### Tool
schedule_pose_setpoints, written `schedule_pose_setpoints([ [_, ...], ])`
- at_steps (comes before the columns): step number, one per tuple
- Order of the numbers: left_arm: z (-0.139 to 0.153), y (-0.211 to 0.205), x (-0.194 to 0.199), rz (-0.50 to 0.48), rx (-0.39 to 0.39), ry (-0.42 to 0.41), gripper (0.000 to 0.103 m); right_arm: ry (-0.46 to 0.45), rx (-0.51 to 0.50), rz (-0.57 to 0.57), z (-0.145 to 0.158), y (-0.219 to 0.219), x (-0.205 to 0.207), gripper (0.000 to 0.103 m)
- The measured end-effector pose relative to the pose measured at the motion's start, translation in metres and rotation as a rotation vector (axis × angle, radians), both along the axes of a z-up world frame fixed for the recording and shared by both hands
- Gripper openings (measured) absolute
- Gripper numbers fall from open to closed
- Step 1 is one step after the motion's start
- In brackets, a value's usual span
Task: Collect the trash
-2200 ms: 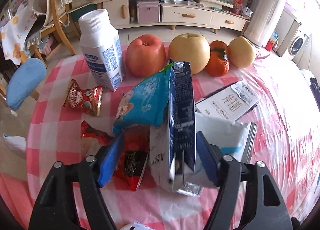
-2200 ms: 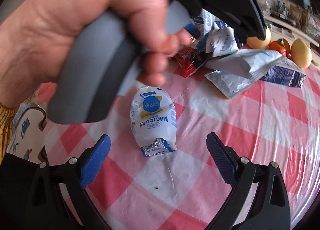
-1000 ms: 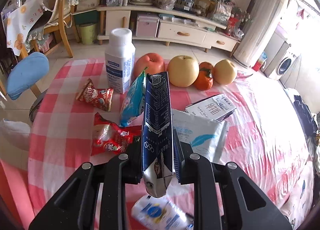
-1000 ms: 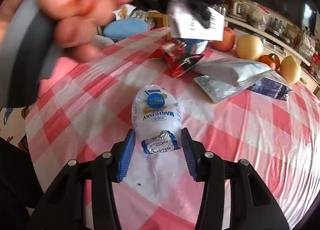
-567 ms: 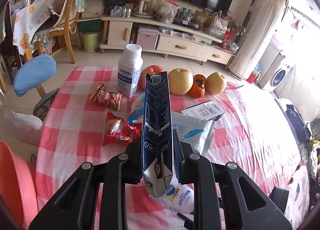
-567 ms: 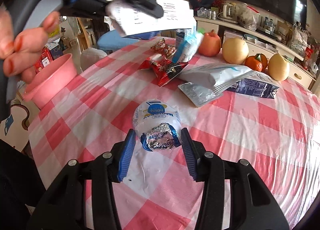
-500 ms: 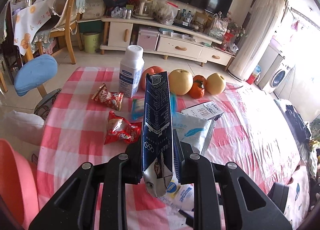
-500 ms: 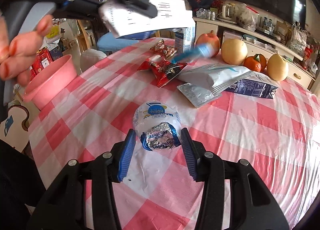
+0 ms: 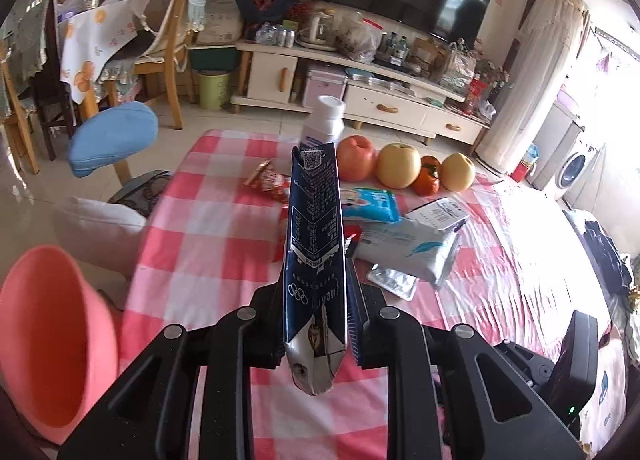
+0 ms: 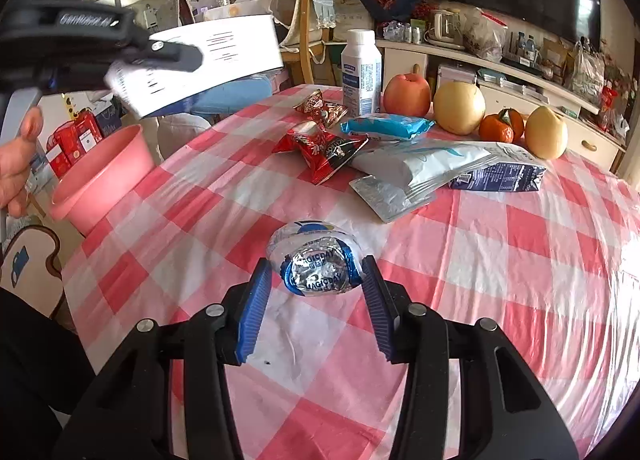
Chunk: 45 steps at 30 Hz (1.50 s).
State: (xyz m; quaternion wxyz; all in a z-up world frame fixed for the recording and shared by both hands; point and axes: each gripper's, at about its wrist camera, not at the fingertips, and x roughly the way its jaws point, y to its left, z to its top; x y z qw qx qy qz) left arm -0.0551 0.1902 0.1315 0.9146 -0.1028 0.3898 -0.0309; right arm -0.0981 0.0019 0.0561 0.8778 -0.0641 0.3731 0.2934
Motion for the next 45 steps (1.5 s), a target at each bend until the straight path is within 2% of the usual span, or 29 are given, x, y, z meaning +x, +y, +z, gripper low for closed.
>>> schedule_pose_setpoints([
  [10, 0.004, 0.05, -0.024, 0.078, -0.007, -0.028, 0.025, 0.01, 0.012, -0.003, 0.005, 0.01, -0.005, 0.047],
  [16, 0.004, 0.078, -0.038, 0.123, -0.008, -0.032, 0.025, -0.014, 0.009, 0.027, 0.015, 0.032, -0.014, 0.047],
  [25, -0.003, 0.126, -0.057, 0.19, -0.055, -0.029, 0.025, -0.051, -0.026, 0.065, 0.023, 0.064, -0.023, 0.044],
  [26, -0.004, 0.129, -0.059, 0.195, -0.058, -0.027, 0.025, -0.055, -0.029, 0.067, 0.024, 0.067, -0.023, 0.013],
  [27, -0.005, 0.132, -0.06, 0.2, -0.061, -0.025, 0.025, -0.05, -0.045, 0.069, 0.023, 0.071, -0.022, 0.003],
  [30, -0.008, 0.14, -0.063, 0.213, -0.073, -0.019, 0.025, -0.031, -0.062, 0.07, 0.018, 0.077, -0.019, 0.003],
  [32, -0.008, 0.142, -0.065, 0.22, -0.077, -0.019, 0.025, 0.023, -0.065, 0.084, 0.007, 0.081, -0.014, 0.012],
  [33, -0.007, 0.144, -0.066, 0.223, -0.079, -0.023, 0.025, 0.048, -0.055, 0.077, 0.001, 0.08, -0.01, 0.031],
  [35, -0.005, 0.144, -0.068, 0.226, -0.084, -0.029, 0.025, 0.078, -0.038, 0.084, -0.007, 0.082, -0.006, 0.06],
  [36, -0.005, 0.145, -0.069, 0.227, -0.087, -0.031, 0.025, 0.071, -0.045, 0.081, -0.009, 0.085, -0.006, 0.064],
  [39, -0.004, 0.147, -0.069, 0.228, -0.088, -0.033, 0.026, 0.096, -0.024, 0.126, -0.014, 0.1, -0.003, 0.065],
  [42, -0.005, 0.148, -0.07, 0.231, -0.09, -0.031, 0.026, 0.115, 0.019, 0.194, -0.011, 0.12, -0.004, 0.075],
  [45, -0.005, 0.15, -0.07, 0.235, -0.093, -0.03, 0.026, 0.064, -0.003, 0.258, -0.006, 0.148, -0.008, 0.086],
])
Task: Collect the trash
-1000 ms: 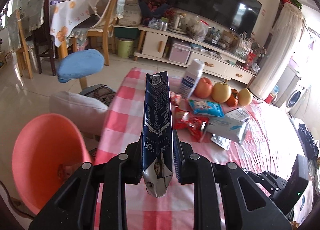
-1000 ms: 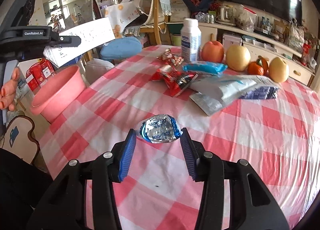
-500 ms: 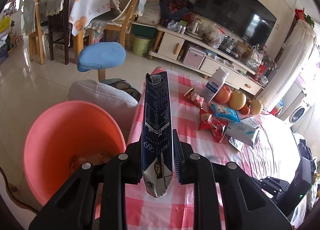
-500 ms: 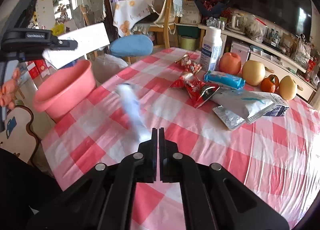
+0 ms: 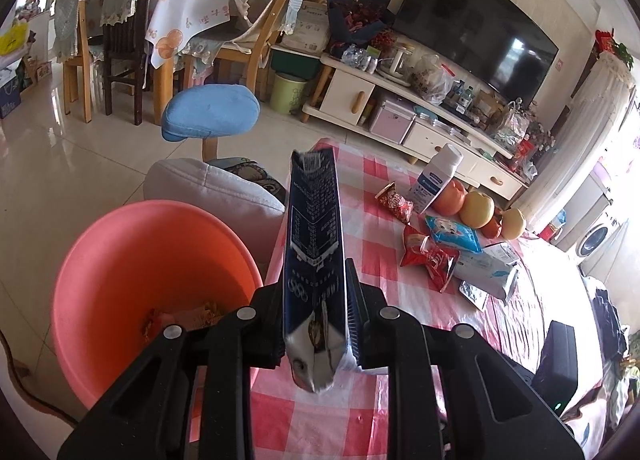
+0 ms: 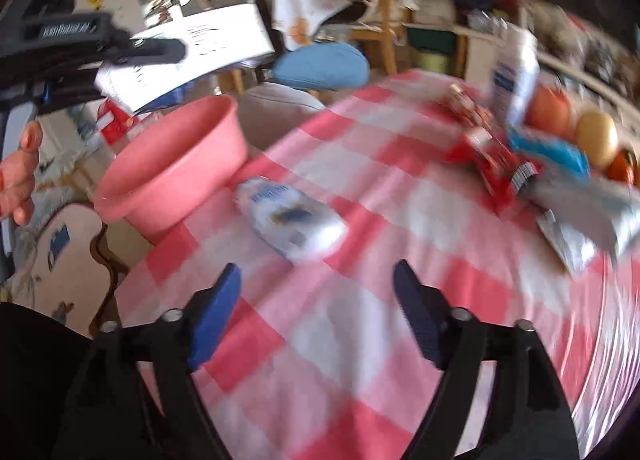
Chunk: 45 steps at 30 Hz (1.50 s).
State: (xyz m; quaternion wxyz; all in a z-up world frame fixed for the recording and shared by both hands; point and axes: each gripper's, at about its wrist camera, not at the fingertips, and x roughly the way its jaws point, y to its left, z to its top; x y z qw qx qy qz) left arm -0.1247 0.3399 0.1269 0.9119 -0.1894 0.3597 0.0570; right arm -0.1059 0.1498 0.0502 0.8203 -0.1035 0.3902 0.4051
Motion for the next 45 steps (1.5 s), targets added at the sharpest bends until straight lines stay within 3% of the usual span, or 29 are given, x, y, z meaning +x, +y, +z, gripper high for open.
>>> schedule_pose_setpoints([
  [6, -0.003, 0.005, -0.001, 0.014, -0.007, 0.004, 0.026, -0.029, -0.066, 0.12, 0.0, 0.043, 0.008, 0.092],
  [14, -0.011, 0.008, 0.002, 0.017, -0.011, 0.038, 0.027, -0.071, -0.208, 0.22, -0.025, 0.075, 0.016, 0.091],
  [18, -0.02, 0.002, 0.008, -0.011, -0.005, 0.081, 0.027, -0.041, -0.158, 0.205, -0.028, 0.067, 0.02, 0.072],
  [20, -0.025, -0.004, 0.011, -0.025, 0.013, 0.105, 0.027, -0.04, -0.145, 0.185, -0.027, 0.062, 0.02, 0.068],
  [27, -0.041, -0.015, 0.023, -0.035, 0.072, 0.173, 0.029, -0.061, -0.14, 0.125, -0.023, 0.05, 0.012, 0.066],
  [32, -0.044, -0.023, 0.025, -0.045, 0.12, 0.163, 0.029, -0.055, -0.125, 0.074, -0.022, 0.042, 0.012, 0.066],
  [39, -0.037, -0.013, 0.018, -0.015, 0.09, 0.122, 0.028, -0.06, -0.111, 0.029, -0.013, 0.033, 0.011, 0.065],
  [45, -0.018, 0.005, 0.002, 0.013, 0.027, 0.038, 0.028, -0.098, -0.062, 0.032, 0.02, 0.039, 0.003, 0.065],
])
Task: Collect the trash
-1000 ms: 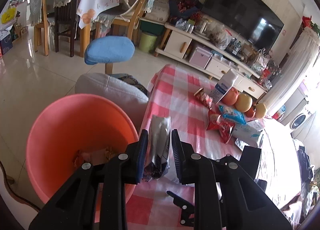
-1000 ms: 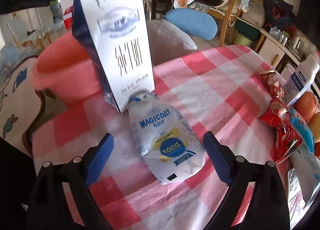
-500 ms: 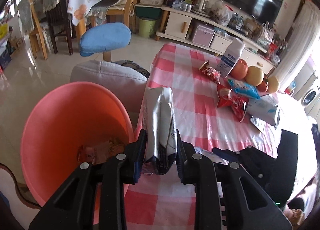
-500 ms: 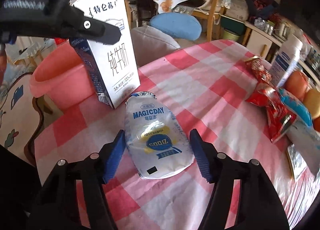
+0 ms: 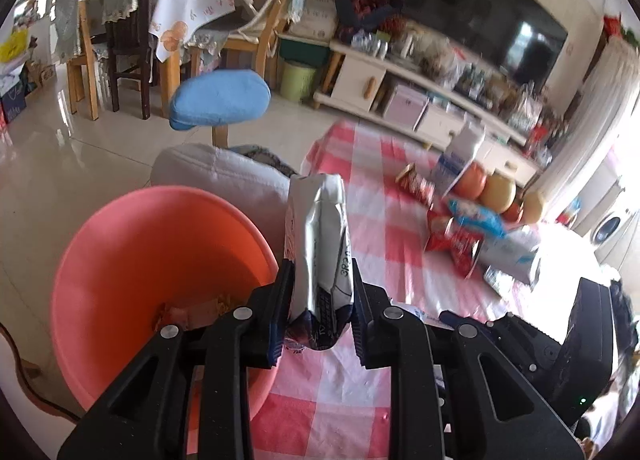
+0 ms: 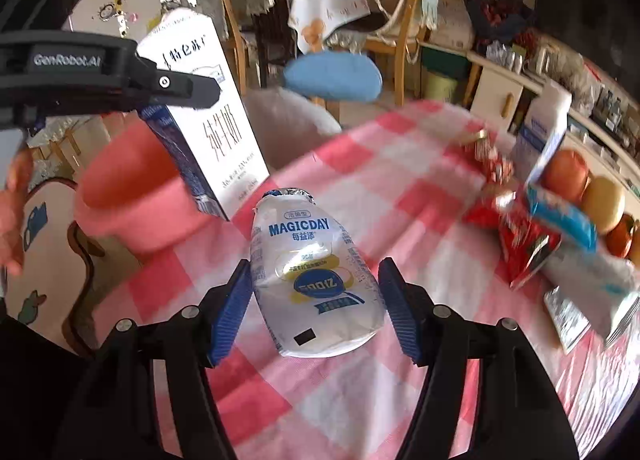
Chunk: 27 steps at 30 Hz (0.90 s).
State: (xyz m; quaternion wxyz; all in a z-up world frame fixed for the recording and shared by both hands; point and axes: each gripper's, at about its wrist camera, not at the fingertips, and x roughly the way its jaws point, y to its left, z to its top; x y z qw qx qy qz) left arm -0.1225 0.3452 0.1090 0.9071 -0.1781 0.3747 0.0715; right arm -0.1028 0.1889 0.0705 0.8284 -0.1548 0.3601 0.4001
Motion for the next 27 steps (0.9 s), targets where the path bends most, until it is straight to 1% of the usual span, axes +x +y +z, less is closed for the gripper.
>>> schedule_pose_setpoints([
  [2, 0.011, 0.011, -0.011, 0.024, -0.021, -0.048, 0.028, -0.016, 0.015, 0.013, 0.012, 0.006, -0.003, 0.065],
  [5, 0.021, 0.028, -0.023, 0.056, -0.052, -0.099, 0.028, -0.049, 0.035, 0.041, 0.031, 0.02, -0.011, 0.065],
  [7, 0.024, 0.039, -0.03, 0.096, -0.033, -0.113, 0.028, -0.064, 0.049, 0.065, 0.041, 0.031, -0.017, 0.065],
  [9, 0.023, 0.055, -0.037, 0.141, -0.057, -0.123, 0.027, -0.083, 0.057, 0.089, 0.05, 0.045, -0.023, 0.065],
  [12, 0.018, 0.073, -0.041, 0.2, -0.06, -0.109, 0.027, -0.103, 0.057, 0.124, 0.059, 0.068, -0.028, 0.065],
  [16, 0.003, 0.095, -0.043, 0.261, -0.085, -0.059, 0.028, -0.116, 0.051, 0.157, 0.06, 0.104, -0.033, 0.067],
  [17, 0.0, 0.098, -0.041, 0.267, -0.082, -0.037, 0.035, -0.12, 0.054, 0.167, 0.058, 0.111, -0.033, 0.071],
  [18, -0.004, 0.1, -0.039, 0.28, -0.07, -0.01, 0.044, -0.122, 0.043, 0.174, 0.054, 0.122, -0.033, 0.087],
  [19, -0.006, 0.102, -0.039, 0.296, -0.06, 0.001, 0.066, -0.126, 0.029, 0.171, 0.052, 0.127, -0.033, 0.091],
  [20, -0.006, 0.103, -0.04, 0.315, -0.041, 0.009, 0.076, -0.135, 0.017, 0.165, 0.048, 0.131, -0.033, 0.091],
  [22, -0.006, 0.102, -0.039, 0.318, -0.015, 0.009, 0.079, -0.13, 0.019, 0.153, 0.043, 0.13, -0.034, 0.091],
  [23, -0.005, 0.103, -0.04, 0.319, -0.009, 0.007, 0.083, -0.126, 0.027, 0.142, 0.041, 0.126, -0.034, 0.092],
  [27, 0.0, 0.093, -0.039, 0.306, 0.04, -0.026, 0.085, -0.137, 0.02, 0.088, 0.035, 0.105, -0.033, 0.092],
])
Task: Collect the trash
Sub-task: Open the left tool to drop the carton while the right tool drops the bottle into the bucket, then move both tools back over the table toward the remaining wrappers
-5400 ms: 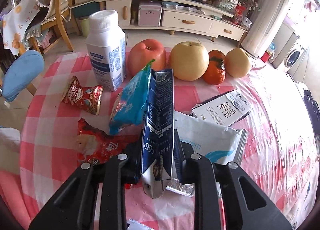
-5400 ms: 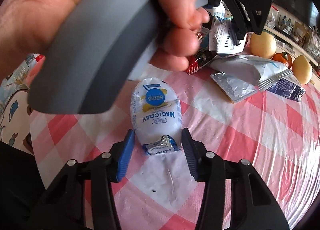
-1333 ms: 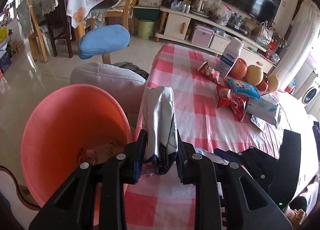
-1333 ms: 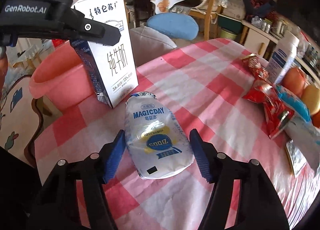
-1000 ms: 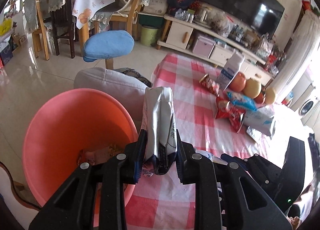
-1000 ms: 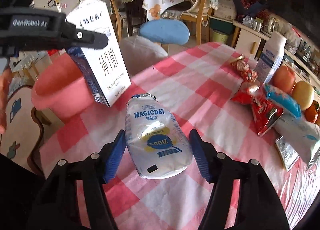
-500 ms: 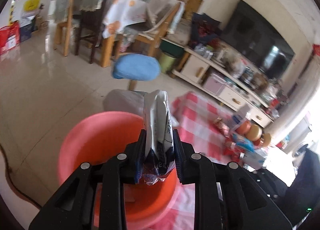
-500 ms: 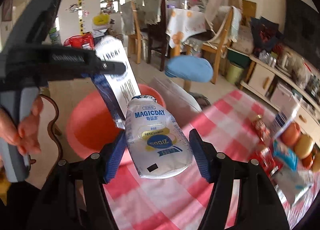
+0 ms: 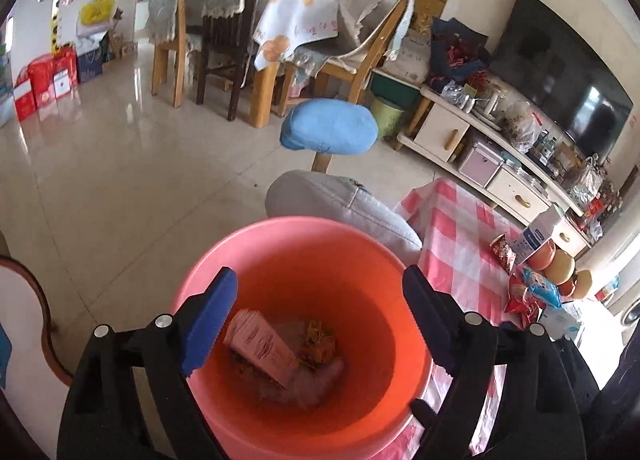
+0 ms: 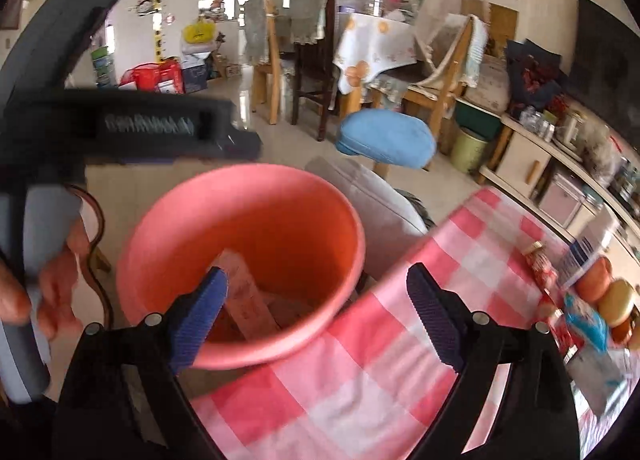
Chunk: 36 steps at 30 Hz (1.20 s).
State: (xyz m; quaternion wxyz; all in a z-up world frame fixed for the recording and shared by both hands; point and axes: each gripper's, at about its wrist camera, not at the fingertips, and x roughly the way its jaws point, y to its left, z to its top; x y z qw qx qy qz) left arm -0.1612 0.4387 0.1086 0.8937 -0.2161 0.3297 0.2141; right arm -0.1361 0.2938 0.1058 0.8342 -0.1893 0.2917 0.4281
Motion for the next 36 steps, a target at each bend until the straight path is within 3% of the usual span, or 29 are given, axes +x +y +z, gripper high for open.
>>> schedule_pose_setpoints([
  [2, 0.003, -0.005, 0.0, -0.019, 0.027, -0.031, 0.091, -0.014, -0.003, -0.038, -0.002, -0.015, 0.002, 0.093],
  [10, 0.012, -0.038, 0.012, -0.118, 0.04, -0.123, 0.091, -0.056, 0.01, -0.172, -0.005, -0.077, 0.011, 0.099],
  [17, 0.014, -0.074, 0.037, -0.216, 0.074, -0.038, 0.091, -0.086, -0.035, -0.246, -0.01, -0.123, 0.015, 0.099],
  [23, 0.022, -0.102, 0.047, -0.242, 0.157, 0.016, 0.091, -0.095, -0.11, -0.281, -0.025, -0.153, 0.013, 0.099],
  [29, 0.035, -0.138, 0.055, -0.28, 0.274, 0.012, 0.091, -0.107, -0.126, -0.295, -0.029, -0.177, 0.009, 0.099],
  [36, 0.043, -0.176, 0.07, -0.331, 0.334, 0.016, 0.091, -0.181, -0.143, -0.337, -0.029, -0.207, 0.004, 0.099],
])
